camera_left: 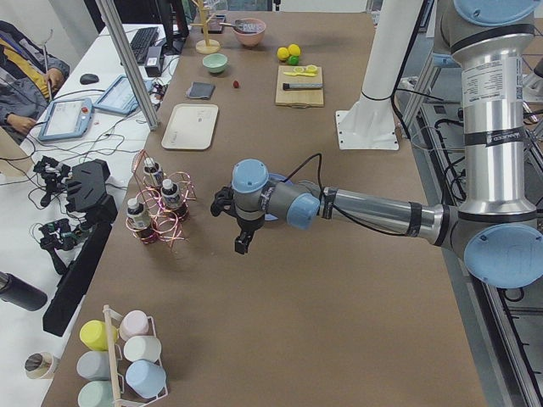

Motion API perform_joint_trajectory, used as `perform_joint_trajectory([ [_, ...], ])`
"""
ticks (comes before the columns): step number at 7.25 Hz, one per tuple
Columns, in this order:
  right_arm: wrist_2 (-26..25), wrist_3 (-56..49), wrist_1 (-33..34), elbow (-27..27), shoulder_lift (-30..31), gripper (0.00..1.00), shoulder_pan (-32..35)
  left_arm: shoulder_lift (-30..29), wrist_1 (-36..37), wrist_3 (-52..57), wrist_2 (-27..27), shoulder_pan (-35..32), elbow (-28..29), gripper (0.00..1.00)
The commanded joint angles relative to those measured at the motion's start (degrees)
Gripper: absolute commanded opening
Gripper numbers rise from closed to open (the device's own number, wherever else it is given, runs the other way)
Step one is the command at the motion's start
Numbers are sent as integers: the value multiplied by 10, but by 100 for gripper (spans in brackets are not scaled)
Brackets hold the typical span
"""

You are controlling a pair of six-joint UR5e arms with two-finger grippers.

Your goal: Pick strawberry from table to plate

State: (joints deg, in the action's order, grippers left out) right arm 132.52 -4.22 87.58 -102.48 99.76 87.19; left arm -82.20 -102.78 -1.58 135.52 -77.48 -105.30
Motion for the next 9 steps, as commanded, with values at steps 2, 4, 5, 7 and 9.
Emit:
perform_joint_trajectory([
  [2,0,-1,-3,0,-1,100,0,25,22,43,13,-46,-4,98],
  [4,11,-1,-4,-1,-1,100,0,27,23,38,14,-36,-7,98],
  [5,17,-1,-4,-1,-1,100,0,27,18,-13,13,-33,-9,98],
  [7,20,-1,-4,-4,0,100,-2,20,-24,-99,9,28,1,98],
  [9,21,-2,-5,-4,2,100,-4,8,-127,-252,-16,106,7,98],
])
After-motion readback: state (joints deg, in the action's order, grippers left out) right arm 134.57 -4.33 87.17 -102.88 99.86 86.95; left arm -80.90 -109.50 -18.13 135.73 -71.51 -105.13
